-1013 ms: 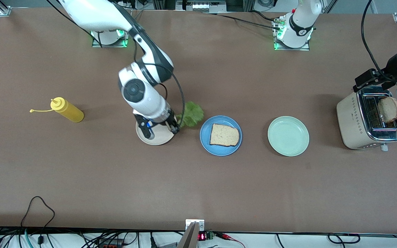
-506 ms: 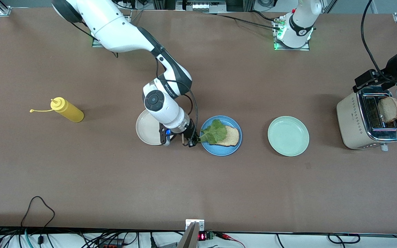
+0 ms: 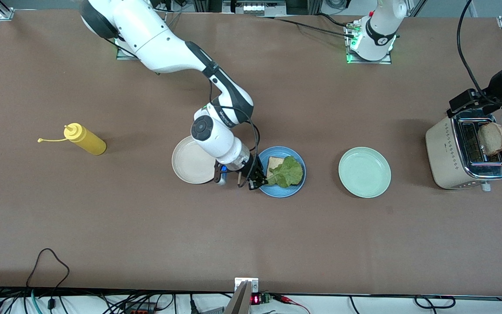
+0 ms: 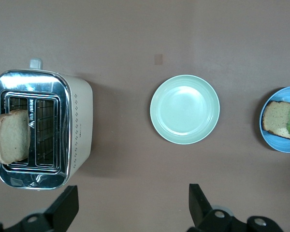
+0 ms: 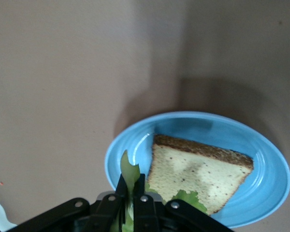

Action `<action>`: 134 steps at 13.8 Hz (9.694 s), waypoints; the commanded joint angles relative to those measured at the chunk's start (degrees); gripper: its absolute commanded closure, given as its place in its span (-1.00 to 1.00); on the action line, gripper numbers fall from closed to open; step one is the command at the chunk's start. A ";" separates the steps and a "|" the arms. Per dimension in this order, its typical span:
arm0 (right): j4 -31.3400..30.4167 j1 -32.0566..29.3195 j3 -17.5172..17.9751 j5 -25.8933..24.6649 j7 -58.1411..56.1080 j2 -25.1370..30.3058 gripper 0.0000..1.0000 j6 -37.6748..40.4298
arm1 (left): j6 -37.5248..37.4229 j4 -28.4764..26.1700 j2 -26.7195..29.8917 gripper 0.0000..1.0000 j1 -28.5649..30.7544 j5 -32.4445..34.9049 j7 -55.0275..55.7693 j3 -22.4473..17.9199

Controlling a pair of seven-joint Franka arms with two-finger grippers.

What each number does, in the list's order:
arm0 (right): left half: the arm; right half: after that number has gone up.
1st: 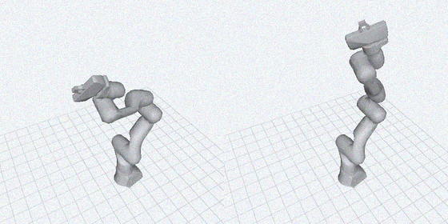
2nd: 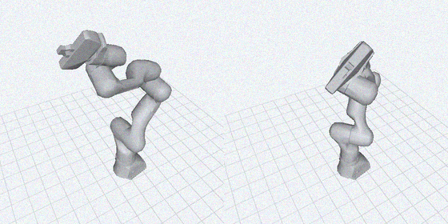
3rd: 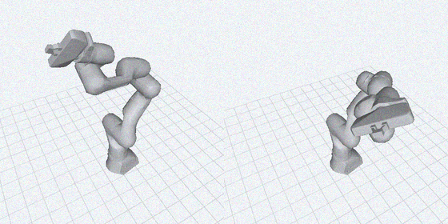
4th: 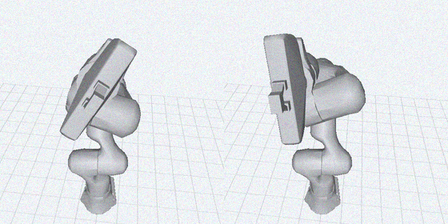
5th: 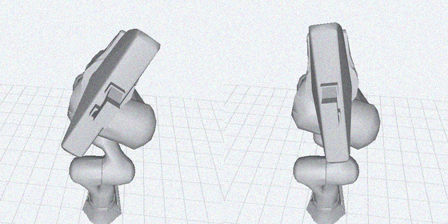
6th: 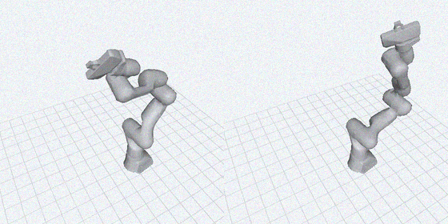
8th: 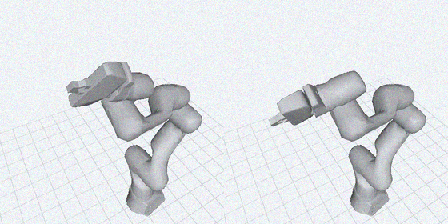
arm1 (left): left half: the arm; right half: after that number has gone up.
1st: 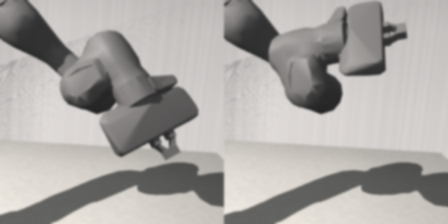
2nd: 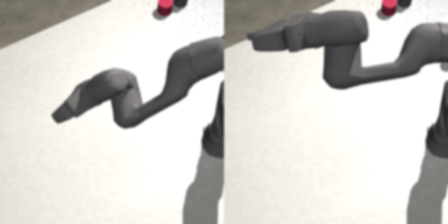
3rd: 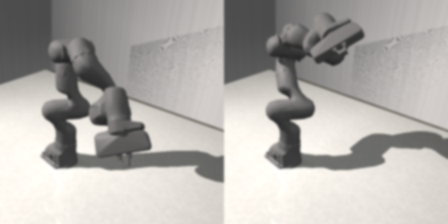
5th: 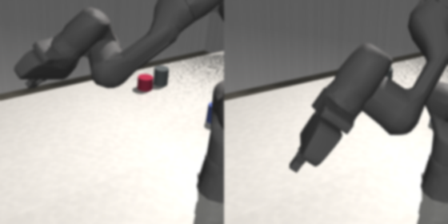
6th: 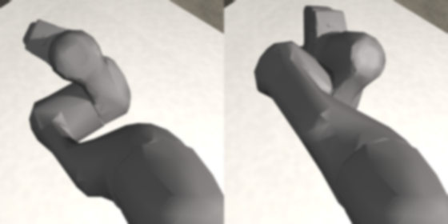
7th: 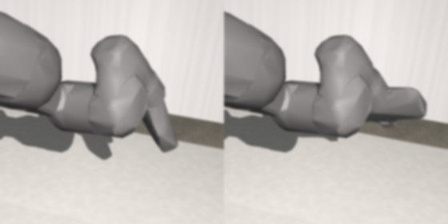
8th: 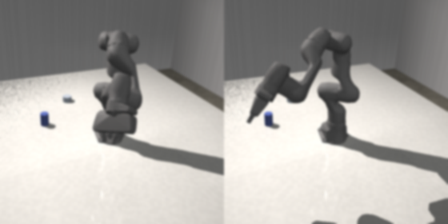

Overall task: Make sandwich in blue plate with both arms
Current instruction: 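Carry the lettuce leaf onto the bread and open the right gripper, then withdraw the right gripper back toward the yellow bottle, then grasp the yellow squeeze bottle around its body with the right gripper, then lift the yellow bottle and move it over the blue plate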

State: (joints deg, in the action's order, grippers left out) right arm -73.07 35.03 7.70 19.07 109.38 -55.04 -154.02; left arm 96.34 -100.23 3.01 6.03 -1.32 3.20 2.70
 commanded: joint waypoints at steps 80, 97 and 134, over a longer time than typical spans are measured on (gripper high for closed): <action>-44.00 -78.63 -2.95 34.99 -247.89 21.56 -1.00 45.65 | -1.25 0.74 -0.11 -1.00 1.35 -1.05 -1.09 0.55; -43.91 -73.10 -1.37 40.60 -248.69 19.71 -1.00 45.04 | -0.45 0.65 -0.11 -1.00 1.18 -0.96 -1.18 0.99; -43.21 -46.11 9.95 14.98 -185.37 45.37 1.00 22.91 | -0.45 1.88 -0.81 -1.00 1.79 -0.88 -1.18 0.64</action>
State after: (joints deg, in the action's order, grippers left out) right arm -115.52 -12.00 15.08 38.65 -84.70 -11.76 -128.65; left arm 96.13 -99.41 2.58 7.47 -1.35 3.06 3.51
